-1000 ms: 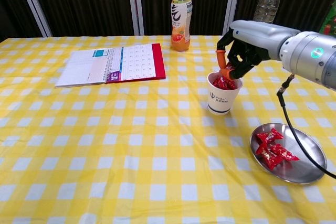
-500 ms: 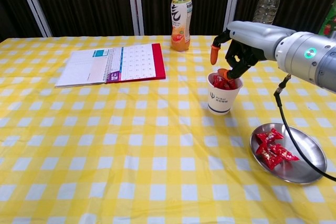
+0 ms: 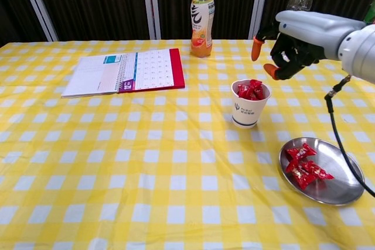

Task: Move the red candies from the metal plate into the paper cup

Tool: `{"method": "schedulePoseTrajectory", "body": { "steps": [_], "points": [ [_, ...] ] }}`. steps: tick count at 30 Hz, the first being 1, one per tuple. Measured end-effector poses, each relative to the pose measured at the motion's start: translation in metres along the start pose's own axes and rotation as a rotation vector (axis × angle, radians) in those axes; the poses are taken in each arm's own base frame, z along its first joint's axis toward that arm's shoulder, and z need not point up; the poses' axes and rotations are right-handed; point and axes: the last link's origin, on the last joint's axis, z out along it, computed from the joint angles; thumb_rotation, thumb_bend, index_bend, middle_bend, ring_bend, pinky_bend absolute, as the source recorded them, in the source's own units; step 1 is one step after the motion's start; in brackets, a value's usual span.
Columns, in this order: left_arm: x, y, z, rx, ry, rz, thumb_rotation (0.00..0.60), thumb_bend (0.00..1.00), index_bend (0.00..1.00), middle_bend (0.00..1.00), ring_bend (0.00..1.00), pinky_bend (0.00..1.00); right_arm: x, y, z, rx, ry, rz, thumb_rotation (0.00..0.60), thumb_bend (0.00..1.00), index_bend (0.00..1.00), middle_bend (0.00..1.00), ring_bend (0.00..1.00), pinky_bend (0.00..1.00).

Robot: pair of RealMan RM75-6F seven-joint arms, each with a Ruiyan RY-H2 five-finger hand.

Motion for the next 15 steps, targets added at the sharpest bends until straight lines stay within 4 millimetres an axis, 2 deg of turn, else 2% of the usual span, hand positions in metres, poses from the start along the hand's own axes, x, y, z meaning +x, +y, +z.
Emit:
{"method": "schedulePoseTrajectory", "body": {
  "steps": [3,6,7,9,11,15],
  "points": [
    [0.001,0.000,-0.001,-0.003,0.007,0.003,0.600,0.00,0.00,0.00,0.00,0.00,0.005,0.012,-0.014,-0.004,0.030,-0.046,0.600,0.54,0.33,0.62,0.60,0.64],
    [0.001,-0.001,-0.002,-0.004,0.014,0.003,0.600,0.00,0.00,0.00,0.00,0.00,0.012,0.029,-0.034,-0.015,0.074,-0.098,0.600,0.51,0.14,0.38,0.32,0.44],
    [0.002,-0.001,-0.002,-0.004,0.019,0.003,0.600,0.00,0.00,0.00,0.00,0.00,0.015,0.038,-0.045,-0.026,0.089,-0.116,0.600,0.48,0.06,0.26,0.18,0.33],
    [0.003,-0.002,-0.004,-0.005,0.031,0.009,0.600,0.00,0.00,0.00,0.00,0.00,0.017,0.055,-0.065,-0.054,0.099,-0.141,0.600,0.41,0.00,0.09,0.02,0.16],
    [0.004,-0.002,-0.005,-0.009,0.040,0.022,0.600,0.00,0.00,0.00,0.00,0.00,0.018,0.075,-0.092,-0.093,0.085,-0.168,0.600,0.34,0.00,0.01,0.00,0.05],
    [0.004,-0.004,-0.008,-0.010,0.048,0.060,0.600,0.00,0.00,0.00,0.00,0.00,0.017,0.110,-0.143,-0.179,0.033,-0.219,0.600,0.31,0.00,0.00,0.00,0.00]
  ]
}}
